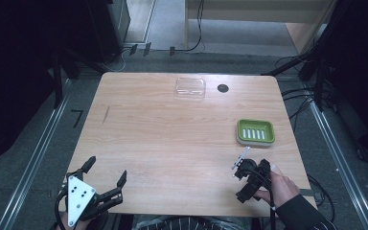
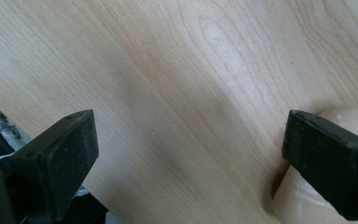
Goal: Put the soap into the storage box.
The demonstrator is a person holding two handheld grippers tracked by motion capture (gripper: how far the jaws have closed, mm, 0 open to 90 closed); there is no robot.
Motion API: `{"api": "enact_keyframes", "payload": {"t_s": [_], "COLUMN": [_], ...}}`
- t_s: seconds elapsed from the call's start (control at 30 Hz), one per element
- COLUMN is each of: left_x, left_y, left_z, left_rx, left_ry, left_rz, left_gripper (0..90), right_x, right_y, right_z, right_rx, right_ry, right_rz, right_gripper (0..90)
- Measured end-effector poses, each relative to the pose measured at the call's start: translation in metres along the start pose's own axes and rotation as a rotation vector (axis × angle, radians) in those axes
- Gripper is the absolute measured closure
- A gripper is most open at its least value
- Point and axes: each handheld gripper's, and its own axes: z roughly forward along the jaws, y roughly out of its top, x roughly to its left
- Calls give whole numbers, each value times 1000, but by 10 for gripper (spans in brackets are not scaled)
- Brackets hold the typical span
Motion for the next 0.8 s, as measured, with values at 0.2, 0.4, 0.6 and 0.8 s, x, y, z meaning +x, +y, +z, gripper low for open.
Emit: {"api": "enact_keyframes", "payload": {"t_s": [0.2, 0.4, 0.6, 0.8], "left_x": [0, 0, 0, 0], "left_y": [0, 0, 0, 0], "left_z": [0, 0, 0, 0], "left_rx": [1, 0, 1, 0], "left_ry": [0, -1, 0, -1], "left_rz": [0, 1, 2, 2], "left_gripper": [96, 96, 96, 96], "right_x": [-5, -13, -22, -33], "right_y": [-2, -6, -10, -15], "right_z": [-1, -4, -6, -8], "right_rx": [9, 7, -3, -9], "right_ry": [-10, -17, -23, -28], "right_rz": [12, 32, 51, 80], "right_gripper": [38, 38, 36, 33]}}
